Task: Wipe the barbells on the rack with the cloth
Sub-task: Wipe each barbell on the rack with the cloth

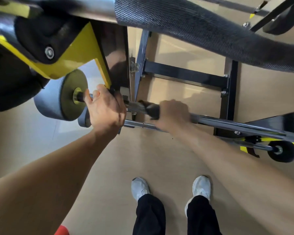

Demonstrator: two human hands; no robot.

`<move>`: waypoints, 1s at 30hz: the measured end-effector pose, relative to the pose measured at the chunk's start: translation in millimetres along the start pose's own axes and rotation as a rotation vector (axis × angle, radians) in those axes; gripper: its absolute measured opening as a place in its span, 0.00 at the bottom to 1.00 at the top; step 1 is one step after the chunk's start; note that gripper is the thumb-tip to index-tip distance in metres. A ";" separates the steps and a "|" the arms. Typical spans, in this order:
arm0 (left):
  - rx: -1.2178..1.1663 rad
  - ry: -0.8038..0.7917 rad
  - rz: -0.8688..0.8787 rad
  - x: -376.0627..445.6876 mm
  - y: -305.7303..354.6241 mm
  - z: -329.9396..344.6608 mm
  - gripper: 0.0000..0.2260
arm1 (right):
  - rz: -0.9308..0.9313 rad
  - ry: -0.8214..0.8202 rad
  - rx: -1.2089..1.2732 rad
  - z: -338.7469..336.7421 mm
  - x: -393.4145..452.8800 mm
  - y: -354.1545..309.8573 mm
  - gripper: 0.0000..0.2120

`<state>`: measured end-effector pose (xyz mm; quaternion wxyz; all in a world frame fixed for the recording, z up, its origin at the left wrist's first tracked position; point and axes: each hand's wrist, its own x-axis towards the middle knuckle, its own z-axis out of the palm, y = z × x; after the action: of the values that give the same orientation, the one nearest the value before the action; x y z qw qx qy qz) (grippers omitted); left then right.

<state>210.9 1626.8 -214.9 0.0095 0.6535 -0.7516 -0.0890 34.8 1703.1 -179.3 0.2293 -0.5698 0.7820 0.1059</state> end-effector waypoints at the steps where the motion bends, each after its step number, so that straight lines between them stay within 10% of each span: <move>1: -0.012 -0.001 0.009 -0.7 -0.1 -1.6 0.22 | -0.053 0.043 0.043 0.9 5.7 -23.1 0.12; 9: -0.070 -0.006 0.058 -2.9 0.7 -8.5 0.19 | -0.266 0.311 0.148 23.3 15.0 -64.9 0.07; 18: -0.188 -0.060 0.059 -7.8 -0.7 -20.5 0.16 | -0.206 0.253 -0.146 41.4 -75.5 42.8 0.42; 23: -0.228 -0.086 -0.067 -25.7 11.6 -57.7 0.12 | -0.176 0.065 0.344 22.7 -112.9 48.2 0.27; 30: -0.546 0.049 -0.055 -96.5 41.3 -134.0 0.11 | 0.332 -0.366 1.495 -77.0 -164.4 39.9 0.13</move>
<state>202.0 1710.9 -67.1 0.2011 0.6489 -0.6814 -0.2725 19.4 1821.8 -37.2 0.6580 -0.1137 0.6704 -0.3234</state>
